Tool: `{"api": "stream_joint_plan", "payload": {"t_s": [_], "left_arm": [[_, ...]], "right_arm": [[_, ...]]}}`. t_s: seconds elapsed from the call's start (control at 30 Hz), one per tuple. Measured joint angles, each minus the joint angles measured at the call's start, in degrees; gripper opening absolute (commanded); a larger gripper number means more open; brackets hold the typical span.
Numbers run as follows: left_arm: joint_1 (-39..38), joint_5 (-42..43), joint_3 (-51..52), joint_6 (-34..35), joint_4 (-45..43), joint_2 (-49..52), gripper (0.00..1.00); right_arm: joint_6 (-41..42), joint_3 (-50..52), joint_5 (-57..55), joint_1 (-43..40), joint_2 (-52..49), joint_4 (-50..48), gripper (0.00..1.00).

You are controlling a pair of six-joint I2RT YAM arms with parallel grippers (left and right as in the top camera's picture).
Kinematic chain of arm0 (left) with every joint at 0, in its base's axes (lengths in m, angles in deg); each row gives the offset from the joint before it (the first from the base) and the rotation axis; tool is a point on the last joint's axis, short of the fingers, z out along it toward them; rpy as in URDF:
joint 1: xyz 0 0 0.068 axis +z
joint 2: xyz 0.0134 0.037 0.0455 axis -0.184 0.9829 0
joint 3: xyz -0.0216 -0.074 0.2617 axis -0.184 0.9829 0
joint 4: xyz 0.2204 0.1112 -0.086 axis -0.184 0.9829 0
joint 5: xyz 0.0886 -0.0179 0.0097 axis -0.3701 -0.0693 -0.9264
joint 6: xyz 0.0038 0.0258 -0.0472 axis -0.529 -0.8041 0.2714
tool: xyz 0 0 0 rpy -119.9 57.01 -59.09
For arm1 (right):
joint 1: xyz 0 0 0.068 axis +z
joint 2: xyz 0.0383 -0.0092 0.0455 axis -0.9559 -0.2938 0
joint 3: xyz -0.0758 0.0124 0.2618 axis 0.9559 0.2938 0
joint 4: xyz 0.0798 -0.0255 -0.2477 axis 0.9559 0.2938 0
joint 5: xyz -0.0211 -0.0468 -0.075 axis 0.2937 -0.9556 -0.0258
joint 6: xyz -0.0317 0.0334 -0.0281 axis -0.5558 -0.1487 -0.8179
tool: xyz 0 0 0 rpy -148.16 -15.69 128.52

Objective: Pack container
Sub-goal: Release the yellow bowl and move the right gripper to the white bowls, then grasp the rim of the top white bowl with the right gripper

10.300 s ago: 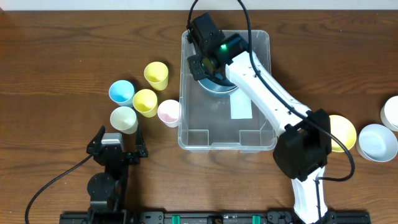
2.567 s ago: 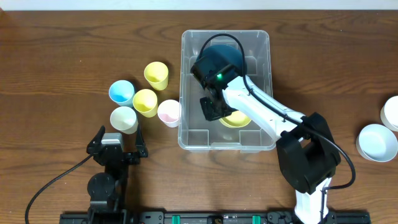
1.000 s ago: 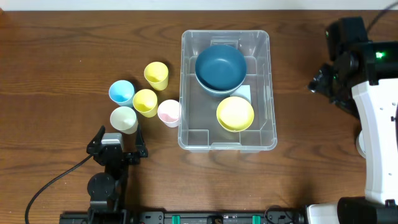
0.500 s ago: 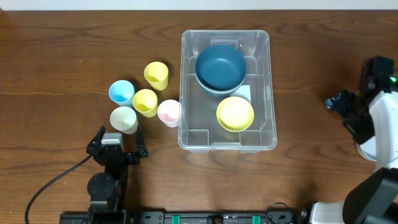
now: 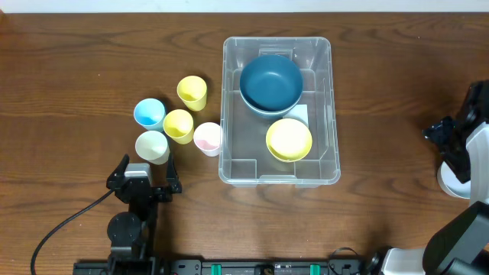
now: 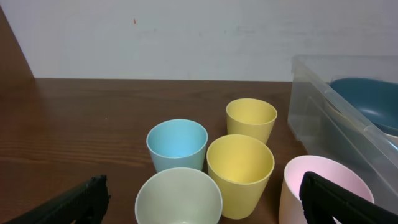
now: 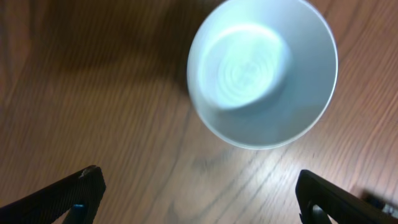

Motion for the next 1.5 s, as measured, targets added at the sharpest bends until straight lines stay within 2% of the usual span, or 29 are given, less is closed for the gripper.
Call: {"api": "stream_joint_plan", "payload": {"t_s": [0.37, 0.7, 1.17, 1.2, 1.27, 1.37, 1.5], "left_arm": [[0.0, 0.0, 0.0, 0.0, 0.0, 0.0, 0.98], [0.0, 0.0, 0.0, 0.0, 0.0, 0.0, 0.98], [0.0, 0.0, 0.0, 0.0, 0.0, 0.0, 0.98], [0.0, 0.0, 0.0, 0.0, 0.0, 0.0, 0.98], [0.0, 0.0, 0.0, 0.0, 0.0, 0.0, 0.98], [0.0, 0.0, 0.0, 0.0, 0.0, 0.0, 0.98], [0.0, 0.0, 0.0, 0.0, 0.0, 0.0, 0.98]], "right_arm": [[-12.2, 6.6, 3.2, -2.5, -0.1, -10.9, 0.99], [-18.2, 7.6, 8.3, -6.0, -2.4, -14.2, 0.98], [-19.7, 8.0, 10.4, -7.3, -10.2, -15.7, 0.82], [-19.8, 8.0, 10.4, -7.5, -10.2, -15.9, 0.78], [-20.1, 8.0, 10.5, -8.0, -10.2, -16.1, 0.6], [-20.2, 8.0, 10.6, -8.8, -10.2, -16.3, 0.38], [-20.5, 8.0, 10.8, -9.3, -10.2, -16.3, 0.21]]}}
